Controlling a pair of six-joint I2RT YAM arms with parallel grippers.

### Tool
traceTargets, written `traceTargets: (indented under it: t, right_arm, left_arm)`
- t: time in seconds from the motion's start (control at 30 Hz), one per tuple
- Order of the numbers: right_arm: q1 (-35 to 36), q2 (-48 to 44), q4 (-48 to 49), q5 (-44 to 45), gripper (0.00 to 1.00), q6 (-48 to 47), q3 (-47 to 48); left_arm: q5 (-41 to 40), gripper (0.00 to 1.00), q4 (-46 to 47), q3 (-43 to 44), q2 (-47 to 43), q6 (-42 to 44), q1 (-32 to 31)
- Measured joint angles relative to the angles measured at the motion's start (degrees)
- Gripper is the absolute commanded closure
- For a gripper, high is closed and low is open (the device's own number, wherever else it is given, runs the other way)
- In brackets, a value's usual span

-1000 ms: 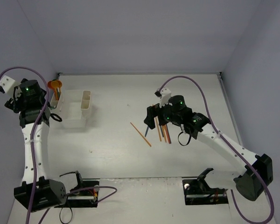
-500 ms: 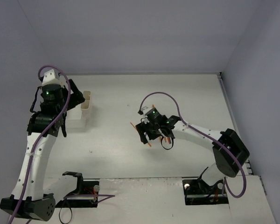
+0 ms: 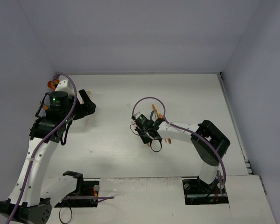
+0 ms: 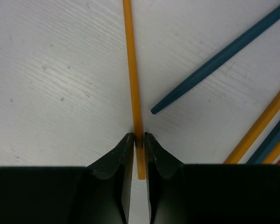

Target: Sort the eating utensils into containers

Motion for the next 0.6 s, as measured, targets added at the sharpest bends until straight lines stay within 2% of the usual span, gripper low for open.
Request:
traceTargets:
  t: [0.37,0.6]
  right_arm:
    - [5.36,1.61,-1.50,-1.03,1.00,-0.09,6.87]
    - [5.35,-5.10,0.86,-2.19,1.00,-0.14,14.00]
  left_arm:
    - [4.03,0.23,-0.18,-1.37,0.47,-1.97,-1.79]
    - [5.09,0.23,0.71,-1.37,4.30,-5.48,-7.77]
